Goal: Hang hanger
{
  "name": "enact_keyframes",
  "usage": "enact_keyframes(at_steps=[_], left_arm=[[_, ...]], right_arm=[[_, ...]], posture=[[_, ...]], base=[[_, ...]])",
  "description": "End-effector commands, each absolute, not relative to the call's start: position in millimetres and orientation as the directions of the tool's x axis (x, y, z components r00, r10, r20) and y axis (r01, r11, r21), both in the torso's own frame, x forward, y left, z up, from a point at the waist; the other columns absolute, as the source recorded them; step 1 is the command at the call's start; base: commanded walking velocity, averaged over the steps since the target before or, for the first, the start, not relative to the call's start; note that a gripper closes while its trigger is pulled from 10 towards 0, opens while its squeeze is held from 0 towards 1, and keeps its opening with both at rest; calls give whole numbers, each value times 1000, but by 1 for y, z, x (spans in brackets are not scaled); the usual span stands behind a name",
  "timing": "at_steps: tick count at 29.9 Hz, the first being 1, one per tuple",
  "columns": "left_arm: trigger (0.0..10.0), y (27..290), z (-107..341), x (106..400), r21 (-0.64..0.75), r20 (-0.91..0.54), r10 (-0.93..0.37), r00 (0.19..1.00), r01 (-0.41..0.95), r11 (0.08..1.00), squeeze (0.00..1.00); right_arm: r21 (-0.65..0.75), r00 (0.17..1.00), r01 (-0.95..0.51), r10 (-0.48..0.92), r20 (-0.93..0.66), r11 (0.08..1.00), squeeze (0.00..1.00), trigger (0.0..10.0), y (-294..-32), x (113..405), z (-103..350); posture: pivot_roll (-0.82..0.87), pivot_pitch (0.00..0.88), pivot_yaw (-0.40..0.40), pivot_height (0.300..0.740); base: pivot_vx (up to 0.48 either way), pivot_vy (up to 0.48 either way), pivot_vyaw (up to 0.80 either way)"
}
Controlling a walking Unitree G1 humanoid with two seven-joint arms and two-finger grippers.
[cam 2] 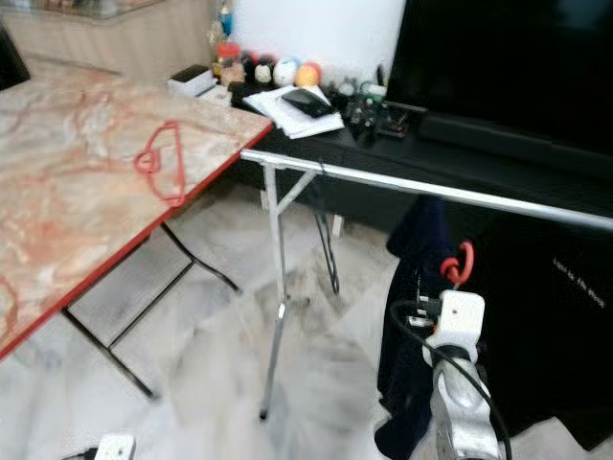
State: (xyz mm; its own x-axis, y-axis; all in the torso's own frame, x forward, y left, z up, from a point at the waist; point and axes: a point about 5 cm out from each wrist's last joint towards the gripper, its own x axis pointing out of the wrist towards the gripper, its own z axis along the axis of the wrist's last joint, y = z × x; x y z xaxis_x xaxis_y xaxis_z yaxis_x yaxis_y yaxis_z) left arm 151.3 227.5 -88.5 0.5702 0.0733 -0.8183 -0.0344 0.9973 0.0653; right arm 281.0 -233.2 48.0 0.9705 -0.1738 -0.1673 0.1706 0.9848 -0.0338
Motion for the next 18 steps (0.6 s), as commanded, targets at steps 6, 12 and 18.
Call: enact_keyframes(at_steps=[6, 12, 18], left_arm=[[10000, 215, -91, 153, 39, -824, 54, 563, -38, 998, 0], [10000, 217, -93, 145, 38, -830, 58, 554, -49, 998, 0], [10000, 223, -94, 140, 43, -833, 71, 548, -65, 997, 0]], right_arm=[[-53, 964, 234, -239, -117, 971, 0, 10000, -261, 281, 63], [-49, 961, 242, -246, -122, 969, 0, 10000, -265, 281, 63], [-46, 966, 221, -225, -130, 974, 0, 10000, -262, 290, 64]], posture=[[-84, 0, -54, 740], [-62, 0, -65, 740], [-56, 0, -77, 740]], base=[[-301, 0, 0], [-294, 0, 0], [-296, 0, 0]])
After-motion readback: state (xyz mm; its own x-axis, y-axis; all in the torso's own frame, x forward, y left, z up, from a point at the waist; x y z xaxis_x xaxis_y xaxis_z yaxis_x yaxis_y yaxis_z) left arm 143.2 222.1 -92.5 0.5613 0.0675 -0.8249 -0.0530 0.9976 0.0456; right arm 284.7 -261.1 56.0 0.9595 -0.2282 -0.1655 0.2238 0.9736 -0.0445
